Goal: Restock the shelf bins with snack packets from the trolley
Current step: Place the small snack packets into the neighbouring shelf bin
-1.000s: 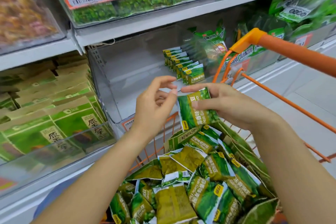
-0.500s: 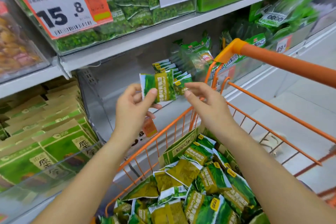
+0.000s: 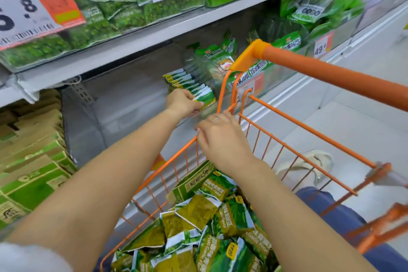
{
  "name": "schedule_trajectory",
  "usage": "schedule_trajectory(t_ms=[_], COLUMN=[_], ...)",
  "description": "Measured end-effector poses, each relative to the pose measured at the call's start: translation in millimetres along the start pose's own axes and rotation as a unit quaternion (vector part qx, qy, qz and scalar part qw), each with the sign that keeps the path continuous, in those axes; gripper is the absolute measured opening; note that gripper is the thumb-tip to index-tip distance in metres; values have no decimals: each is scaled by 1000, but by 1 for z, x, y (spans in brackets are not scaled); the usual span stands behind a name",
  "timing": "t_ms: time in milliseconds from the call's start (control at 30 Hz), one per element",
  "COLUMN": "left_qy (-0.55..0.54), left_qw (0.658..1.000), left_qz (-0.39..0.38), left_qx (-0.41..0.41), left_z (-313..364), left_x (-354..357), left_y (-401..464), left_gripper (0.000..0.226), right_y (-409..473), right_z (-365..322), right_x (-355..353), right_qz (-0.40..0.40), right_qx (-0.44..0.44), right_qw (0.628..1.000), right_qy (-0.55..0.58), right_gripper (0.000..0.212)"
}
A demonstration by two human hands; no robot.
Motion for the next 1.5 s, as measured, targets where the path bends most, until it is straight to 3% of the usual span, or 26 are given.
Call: schedule_trajectory(t_ms=[67,133,300,400,500,567,633,667,767,833,900,967,1033,1133,1233,1333,1433,1500], left_qy=[78,82,-152,-234,-170,-15,151,181,139,139,134,125,101,8,-103,-212,-220,-197], left_qw=[997,996,986,972,979,985,962,954,963,962,960,959,960,966,966,951,944,948], left_qz=[3,0,-45,-14,45,52,59,53,49,53,50,55,76,106,126,94,48,31], left_qx=[20,21,-55,-10,108,163,220,232,223,231,241,247,248,235,200,206,240,248], left_z=[6,5,-8,1,-2,-14,-21,-23,-27,-29,-31,-32,-30,-32,-35,-31,-26,-25], left_x=[1,2,-2,-40,-73,-71,-59,-55,-58,-57,-56,-57,-61,-72,-85,-90,-86,-81], left_y=[1,1,-17,-42,-100,-145,-167,-168,-161,-161,-162,-162,-161,-165,-170,-175,-181,-184], left_gripper=[30,32,21,5,4,14,31,35,36,34,33,29,22,20,16,24,27,24], right_y=[1,3,1,4,0,-15,-34,-42,-64,-73,-80,-79,-69,-50,-40,-30,-23,-20], right_z=[-1,0,-2,-5,-13,-21,-23,-26,-42,-50,-56,-58,-50,-37,-39,-43,-42,-41], right_x=[2,1,-12,-31,-26,-7,13,20,36,46,55,61,56,28,6,0,-6,-14], right_qz=[-1,-18,-25,-21,-150,-271,-378,-425,-546,-570,-571,-556,-525,-471,-427,-360,-288,-242], right_qx=[-7,0,-17,6,2,-16,-26,-29,-10,-30,-59,-59,-32,16,55,47,55,55], right_qw=[1000,1000,997,988,980,961,924,903,838,820,814,824,851,870,853,840,831,829], right_qy=[7,22,67,155,134,44,-50,-63,10,-27,-93,-86,-6,145,295,404,473,502], right_gripper=[51,47,31,20,30,35,44,53,82,93,89,68,47,35,30,25,8,8])
Point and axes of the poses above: each hand's wrist, its own y-axis towards the middle knuckle, its own x-axis out of the palm, z = x × y, the point moved 8 cm from there along y, towards the middle knuckle, and after that the axes turned 1 degree about -z, right-handed, at the moved point
